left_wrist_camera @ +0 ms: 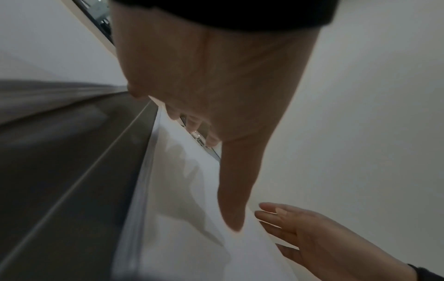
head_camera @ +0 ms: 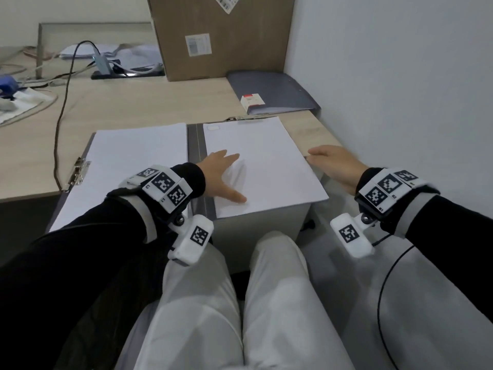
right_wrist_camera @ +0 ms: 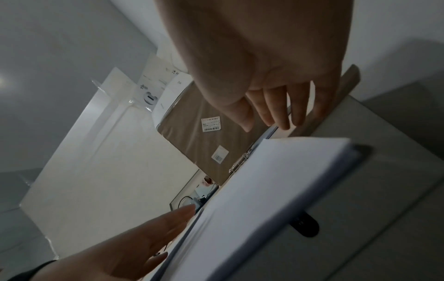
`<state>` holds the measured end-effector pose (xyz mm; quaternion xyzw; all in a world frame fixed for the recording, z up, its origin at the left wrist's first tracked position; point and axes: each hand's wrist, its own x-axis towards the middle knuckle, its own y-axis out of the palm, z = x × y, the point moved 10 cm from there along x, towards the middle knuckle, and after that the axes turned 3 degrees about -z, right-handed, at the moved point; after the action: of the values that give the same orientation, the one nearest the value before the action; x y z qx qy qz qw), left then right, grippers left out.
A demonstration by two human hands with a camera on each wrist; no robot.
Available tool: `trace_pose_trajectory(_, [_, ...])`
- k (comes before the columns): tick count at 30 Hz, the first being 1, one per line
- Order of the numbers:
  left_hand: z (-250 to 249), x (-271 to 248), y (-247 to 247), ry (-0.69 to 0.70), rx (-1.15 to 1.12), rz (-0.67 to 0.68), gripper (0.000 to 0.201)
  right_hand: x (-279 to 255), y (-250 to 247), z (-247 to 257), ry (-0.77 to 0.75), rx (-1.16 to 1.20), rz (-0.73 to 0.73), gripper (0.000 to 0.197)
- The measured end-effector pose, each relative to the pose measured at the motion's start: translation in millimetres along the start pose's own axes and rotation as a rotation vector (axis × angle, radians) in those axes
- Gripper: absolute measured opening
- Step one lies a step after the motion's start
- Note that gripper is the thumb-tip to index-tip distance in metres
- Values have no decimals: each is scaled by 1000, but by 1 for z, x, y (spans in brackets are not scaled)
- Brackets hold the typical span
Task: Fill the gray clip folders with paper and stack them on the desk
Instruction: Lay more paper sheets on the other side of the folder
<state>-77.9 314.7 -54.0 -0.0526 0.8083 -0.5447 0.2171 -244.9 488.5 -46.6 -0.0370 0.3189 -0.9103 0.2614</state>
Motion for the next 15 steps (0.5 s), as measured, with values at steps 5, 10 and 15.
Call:
trace_pose_trajectory(5, [-6, -8, 28, 4, 193, 60, 121, -11, 11, -27, 66, 82, 80, 28])
trace_pose_trajectory(10, [0, -7, 32, -40, 247, 33, 117, -16, 23, -29, 66, 68, 138, 81])
trace_pose_trajectory(15, [9, -4, 33, -96, 203, 67, 120, -21, 30, -20, 39, 53, 153, 51])
